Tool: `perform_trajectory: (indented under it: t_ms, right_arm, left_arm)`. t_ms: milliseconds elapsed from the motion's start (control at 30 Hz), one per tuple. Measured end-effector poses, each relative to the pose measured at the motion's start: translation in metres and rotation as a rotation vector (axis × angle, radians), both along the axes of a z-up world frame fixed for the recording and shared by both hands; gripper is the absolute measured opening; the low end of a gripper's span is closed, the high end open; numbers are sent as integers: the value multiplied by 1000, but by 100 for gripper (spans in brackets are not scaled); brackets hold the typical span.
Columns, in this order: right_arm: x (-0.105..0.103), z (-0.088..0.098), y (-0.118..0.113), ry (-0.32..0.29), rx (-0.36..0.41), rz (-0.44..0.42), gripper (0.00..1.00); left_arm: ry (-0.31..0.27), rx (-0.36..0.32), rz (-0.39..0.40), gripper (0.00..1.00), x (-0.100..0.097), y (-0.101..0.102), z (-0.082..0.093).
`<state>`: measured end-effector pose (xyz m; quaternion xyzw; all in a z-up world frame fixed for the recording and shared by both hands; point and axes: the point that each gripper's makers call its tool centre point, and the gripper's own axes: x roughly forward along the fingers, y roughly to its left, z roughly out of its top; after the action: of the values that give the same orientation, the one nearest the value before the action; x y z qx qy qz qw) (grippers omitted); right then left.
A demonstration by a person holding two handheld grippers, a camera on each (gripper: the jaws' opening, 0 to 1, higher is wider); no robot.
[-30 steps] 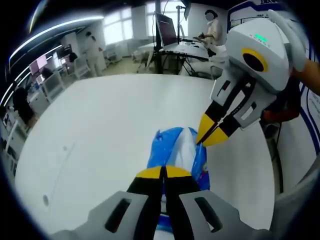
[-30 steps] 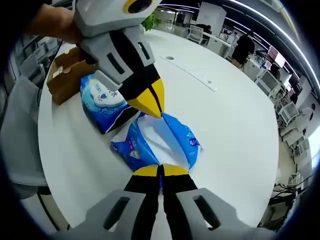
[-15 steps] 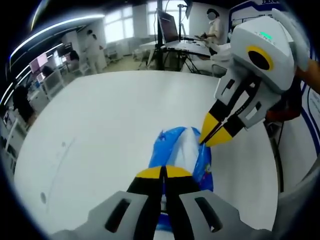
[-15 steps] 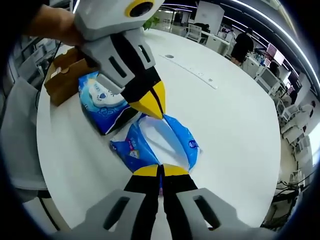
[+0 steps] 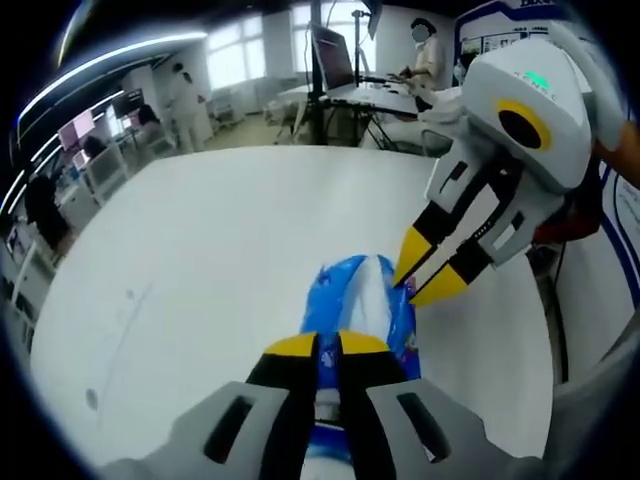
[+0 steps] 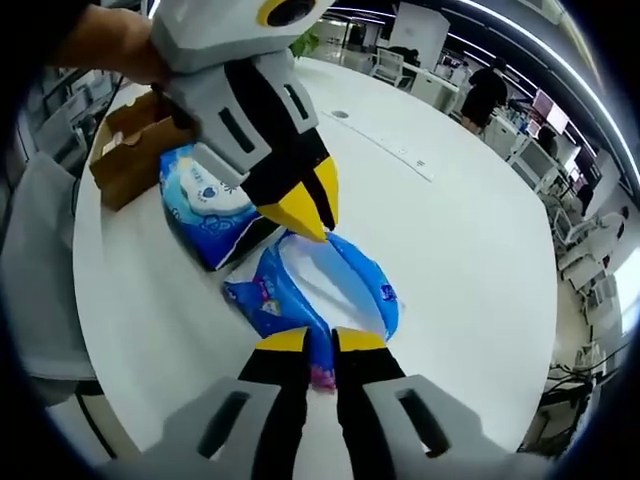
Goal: Operate the shoe box by opening the lid, removing the specified soft item, and placing it in the target area until the item is outside and the box remains undamaged.
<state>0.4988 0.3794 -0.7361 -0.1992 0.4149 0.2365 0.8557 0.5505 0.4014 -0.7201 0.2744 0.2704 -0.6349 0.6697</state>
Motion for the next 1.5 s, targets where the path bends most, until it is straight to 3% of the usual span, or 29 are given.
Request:
perform_trajectory:
  t_ms: [367, 1000, 1167, 1500]
  right_arm:
    - [-12, 15, 18, 4, -1, 23, 16]
    - [-22, 60, 59, -28, 21, 86, 29]
    - [-26, 66, 75, -22, 39, 112, 33]
    - [-30, 73, 110, 18, 62, 193, 39]
  left_arm:
    - [-35, 1, 0, 12, -2, 23, 21]
    - [-57, 6, 15, 31, -20, 90, 60]
    - [-27, -15, 70, 38, -22, 114, 68]
    - [-13, -43, 176, 42, -20, 171, 77]
